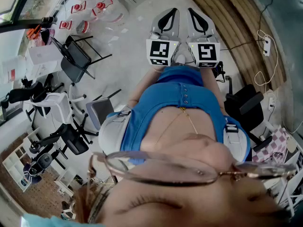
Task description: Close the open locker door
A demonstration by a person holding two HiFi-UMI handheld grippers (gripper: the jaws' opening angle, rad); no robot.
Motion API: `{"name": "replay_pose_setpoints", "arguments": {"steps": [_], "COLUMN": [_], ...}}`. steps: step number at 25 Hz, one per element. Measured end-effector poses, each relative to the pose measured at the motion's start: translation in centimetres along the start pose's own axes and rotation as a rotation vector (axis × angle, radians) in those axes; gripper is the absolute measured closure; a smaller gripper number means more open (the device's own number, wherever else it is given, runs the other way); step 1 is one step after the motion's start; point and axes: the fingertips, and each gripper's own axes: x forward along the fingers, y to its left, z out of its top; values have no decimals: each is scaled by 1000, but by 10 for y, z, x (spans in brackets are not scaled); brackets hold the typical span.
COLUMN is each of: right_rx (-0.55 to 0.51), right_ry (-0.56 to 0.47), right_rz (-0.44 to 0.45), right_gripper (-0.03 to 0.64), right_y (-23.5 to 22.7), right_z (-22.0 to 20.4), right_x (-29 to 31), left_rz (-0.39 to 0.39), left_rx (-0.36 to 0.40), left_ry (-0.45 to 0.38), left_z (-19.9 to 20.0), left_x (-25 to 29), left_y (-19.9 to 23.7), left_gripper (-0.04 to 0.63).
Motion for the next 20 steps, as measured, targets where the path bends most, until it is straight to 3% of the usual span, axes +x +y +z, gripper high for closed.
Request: {"name": "replay_pose_setpoints", "arguments": {"steps": [10, 20], "right_rx": [42, 5], "right_ry": [-7, -35], "right_rz": [-52, -87], "right_gripper": [615, 615], "right_y": [-23, -65], "right_z": [-9, 0], "right_x": [28, 136], "left_rz": [-49, -106], "left_rx": [-57, -66], "left_ry": [6, -22], "left_z": [0, 10], "left_x": [28, 122], "left_y": [15, 85], "left_gripper": [600, 600]}}
